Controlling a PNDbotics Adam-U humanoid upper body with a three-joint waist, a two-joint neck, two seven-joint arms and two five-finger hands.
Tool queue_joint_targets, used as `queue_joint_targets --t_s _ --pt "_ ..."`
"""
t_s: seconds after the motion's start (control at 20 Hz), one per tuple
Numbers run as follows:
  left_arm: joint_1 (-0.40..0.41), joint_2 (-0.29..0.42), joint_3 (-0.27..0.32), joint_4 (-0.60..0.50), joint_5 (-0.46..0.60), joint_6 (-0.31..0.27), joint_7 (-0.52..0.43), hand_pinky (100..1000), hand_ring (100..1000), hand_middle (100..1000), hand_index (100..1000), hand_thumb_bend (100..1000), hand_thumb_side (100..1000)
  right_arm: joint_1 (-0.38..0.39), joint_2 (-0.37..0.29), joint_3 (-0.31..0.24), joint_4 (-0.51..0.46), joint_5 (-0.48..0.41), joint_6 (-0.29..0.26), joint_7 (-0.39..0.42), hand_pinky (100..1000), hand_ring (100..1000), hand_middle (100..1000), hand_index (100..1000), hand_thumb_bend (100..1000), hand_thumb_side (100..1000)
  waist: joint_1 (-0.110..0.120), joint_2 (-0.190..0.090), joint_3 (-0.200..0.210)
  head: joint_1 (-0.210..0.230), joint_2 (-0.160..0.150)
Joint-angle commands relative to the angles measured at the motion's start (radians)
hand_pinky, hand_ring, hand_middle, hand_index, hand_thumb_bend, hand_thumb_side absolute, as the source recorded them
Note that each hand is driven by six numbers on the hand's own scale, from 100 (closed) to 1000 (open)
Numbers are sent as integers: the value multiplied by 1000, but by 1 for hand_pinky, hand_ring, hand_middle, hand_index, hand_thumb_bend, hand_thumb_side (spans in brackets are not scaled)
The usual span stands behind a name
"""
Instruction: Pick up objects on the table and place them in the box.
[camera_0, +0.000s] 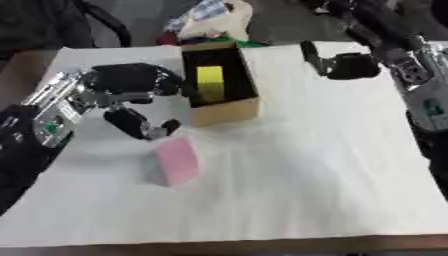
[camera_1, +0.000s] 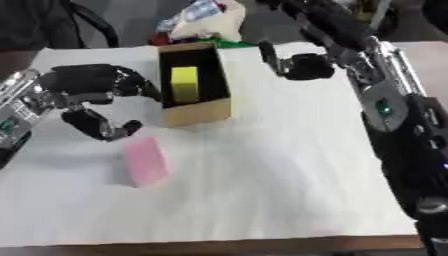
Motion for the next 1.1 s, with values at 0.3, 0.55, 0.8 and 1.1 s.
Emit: queue_joint_targets --t_s 0.3,0.55,0.8,1.1 --pt "-25 24 -39 -60 -148 -185 -129 867 821 798 976 488 812 -8 -15 -5 -15 -10 3 3 806 824 862 968 100 546 6 -17 -2 -3 8" --pt "-27 48 -53 -86 -240 -185 -85 874 829 804 979 584 772 -6 -15 -3 -12 -10 3 4 806 824 862 968 100 555 12 -18 -2 -3 9" --pt "-18 79 -62 -81 -351 -185 -9 880 839 817 987 592 597 -3 -18 -3 -10 -10 4 4 806 824 862 967 100 565 18 -20 -3 -3 10" --pt "1 90 -74 -48 -472 -185 104 876 834 809 981 575 517 1 -19 -3 -10 -11 5 3 805 824 862 966 100 571 22 -20 -4 -5 11"
